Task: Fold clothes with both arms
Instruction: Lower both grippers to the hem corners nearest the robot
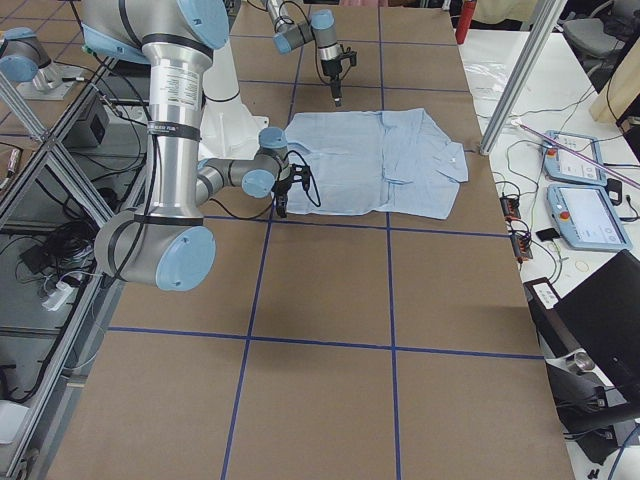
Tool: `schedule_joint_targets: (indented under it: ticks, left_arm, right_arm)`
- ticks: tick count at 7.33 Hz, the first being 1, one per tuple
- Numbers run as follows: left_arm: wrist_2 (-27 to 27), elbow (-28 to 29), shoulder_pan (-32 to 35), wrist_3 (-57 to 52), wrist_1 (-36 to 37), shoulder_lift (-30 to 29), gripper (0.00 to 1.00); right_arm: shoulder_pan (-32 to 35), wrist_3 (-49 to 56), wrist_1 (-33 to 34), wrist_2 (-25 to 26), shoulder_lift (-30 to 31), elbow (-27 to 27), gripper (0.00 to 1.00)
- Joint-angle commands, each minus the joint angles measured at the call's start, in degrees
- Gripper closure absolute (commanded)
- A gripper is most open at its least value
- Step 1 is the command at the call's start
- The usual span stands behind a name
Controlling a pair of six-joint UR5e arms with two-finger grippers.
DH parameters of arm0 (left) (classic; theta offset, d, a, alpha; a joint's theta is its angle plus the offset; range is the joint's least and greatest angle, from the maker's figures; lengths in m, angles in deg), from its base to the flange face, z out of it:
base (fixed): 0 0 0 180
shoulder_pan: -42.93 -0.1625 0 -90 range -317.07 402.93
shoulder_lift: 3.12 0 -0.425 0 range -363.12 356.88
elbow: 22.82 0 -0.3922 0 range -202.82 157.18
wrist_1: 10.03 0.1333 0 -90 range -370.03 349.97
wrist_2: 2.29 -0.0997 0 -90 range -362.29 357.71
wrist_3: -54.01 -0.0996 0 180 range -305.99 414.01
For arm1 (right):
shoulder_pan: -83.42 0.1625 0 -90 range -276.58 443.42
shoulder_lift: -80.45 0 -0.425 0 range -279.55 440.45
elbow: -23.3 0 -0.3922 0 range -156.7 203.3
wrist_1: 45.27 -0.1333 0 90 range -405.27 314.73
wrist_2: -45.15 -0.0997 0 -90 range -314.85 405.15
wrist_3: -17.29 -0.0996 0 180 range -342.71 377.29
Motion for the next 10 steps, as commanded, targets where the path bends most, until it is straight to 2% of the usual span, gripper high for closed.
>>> schedule_joint_targets:
  ticks: [1,2,7,9,10]
  left_arm:
    - [0.0,0.0,0.1,0.0,0.0,0.1,0.00]
    - [0.0,0.0,0.1,0.0,0.0,0.2,0.00]
    - [-0.1,0.0,0.1,-0.1,0.0,0.1,0.00]
    - [-0.1,0.1,0.1,-0.1,0.0,0.2,0.00]
    - [-0.1,0.2,0.1,-0.1,0.0,0.2,0.00]
  right_arm:
    - [0.0,0.0,0.1,-0.3,0.0,0.1,0.38]
    - [0.0,0.0,0.1,-0.3,0.0,0.0,0.43]
    - [0.1,0.0,0.2,-1.2,0.3,0.3,0.43]
    - [0.1,0.0,0.4,-1.3,0.3,0.2,0.57]
    - [0.2,0.0,0.4,-1.7,0.4,0.0,0.70]
